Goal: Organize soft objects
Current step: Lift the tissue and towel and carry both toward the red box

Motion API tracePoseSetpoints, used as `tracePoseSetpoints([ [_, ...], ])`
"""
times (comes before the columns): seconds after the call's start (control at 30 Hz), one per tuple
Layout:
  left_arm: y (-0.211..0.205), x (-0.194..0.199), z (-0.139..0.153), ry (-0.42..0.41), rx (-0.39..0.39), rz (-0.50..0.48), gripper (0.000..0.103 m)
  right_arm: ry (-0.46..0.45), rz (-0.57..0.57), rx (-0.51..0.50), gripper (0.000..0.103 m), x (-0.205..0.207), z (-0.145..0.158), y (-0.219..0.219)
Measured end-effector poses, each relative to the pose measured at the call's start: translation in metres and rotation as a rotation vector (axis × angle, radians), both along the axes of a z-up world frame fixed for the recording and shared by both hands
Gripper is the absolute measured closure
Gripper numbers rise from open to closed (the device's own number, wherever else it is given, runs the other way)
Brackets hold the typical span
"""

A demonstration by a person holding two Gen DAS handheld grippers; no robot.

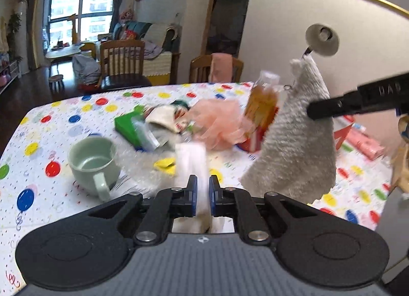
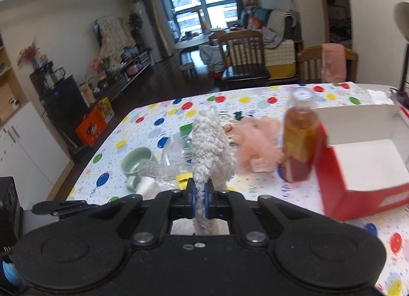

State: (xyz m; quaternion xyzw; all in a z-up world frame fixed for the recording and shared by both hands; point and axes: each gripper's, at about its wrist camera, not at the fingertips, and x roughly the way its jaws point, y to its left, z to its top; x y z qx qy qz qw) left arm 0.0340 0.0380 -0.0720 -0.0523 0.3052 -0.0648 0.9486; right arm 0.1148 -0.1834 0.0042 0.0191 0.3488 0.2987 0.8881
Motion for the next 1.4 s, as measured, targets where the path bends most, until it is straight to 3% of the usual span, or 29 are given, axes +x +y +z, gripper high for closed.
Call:
tracePoseSetpoints([
  [0.17, -0.013, 0.007, 0.016, -0.020, 0.046, -0.044, 0.094, -0.010, -0.043, 0.037, 0.098, -0.003, 0.015, -0.032],
  [0.23, -0.018, 0.012, 0.010, 0.013, 0.073, -0.048, 0.093, -0.005, -0.056, 0.045, 0.098, -0.002, 0.015, -0.042],
  [0.37, -0.011, 0.011, -0.008, 0.081, 0.017, -0.035, 0.093, 0.030, -0.062, 0.064, 0.098, 0.000, 0.009, -0.059],
  [0.53, -0.010, 0.005, -0.027, 0.115, 0.063, -0.012, 0.088, 0.072, -0.051, 0.074, 0.098, 0.003, -0.005, -0.067],
  [0.57, -0.008, 0.005, -0.029, 0.122, 0.048, 0.004, 0.083, 0.079, -0.049, 0.075, 0.098, 0.003, -0.006, -0.068],
  [0.6, -0.006, 0.002, -0.031, 0.122, 0.039, 0.013, 0.062, 0.084, -0.044, 0.077, 0.098, 0.004, -0.009, -0.067],
  [0.63, -0.006, 0.001, -0.033, 0.121, 0.039, 0.016, 0.021, 0.088, -0.041, 0.079, 0.098, 0.004, -0.010, -0.068],
  [0.67, -0.007, 0.001, -0.035, 0.126, 0.050, 0.021, 0.006, 0.092, -0.040, 0.082, 0.098, 0.003, -0.010, -0.069],
  [0.7, -0.008, 0.001, -0.036, 0.127, 0.063, 0.028, 0.002, 0.097, -0.039, 0.086, 0.098, 0.005, -0.012, -0.069],
  [0.77, -0.012, -0.002, -0.039, 0.102, 0.090, 0.024, 0.002, 0.102, -0.035, 0.090, 0.098, 0.005, -0.012, -0.068],
  [0.93, -0.019, 0.015, -0.058, 0.132, 0.160, 0.048, 0.002, 0.108, -0.023, 0.079, 0.098, 0.007, -0.013, -0.066],
  [1.1, -0.038, 0.021, -0.076, 0.150, 0.255, -0.015, 0.002, 0.121, -0.025, 0.064, 0.098, 0.007, -0.017, -0.066],
  [1.2, -0.035, 0.023, -0.082, 0.170, 0.256, 0.010, 0.003, 0.131, -0.033, 0.061, 0.098, 0.006, -0.019, -0.068],
  [1.27, -0.028, 0.024, -0.083, 0.182, 0.238, 0.040, 0.008, 0.134, -0.039, 0.058, 0.098, 0.005, -0.020, -0.070],
  [1.4, -0.018, 0.026, -0.084, 0.209, 0.180, 0.054, 0.033, 0.142, -0.044, 0.053, 0.098, 0.003, -0.022, -0.072],
])
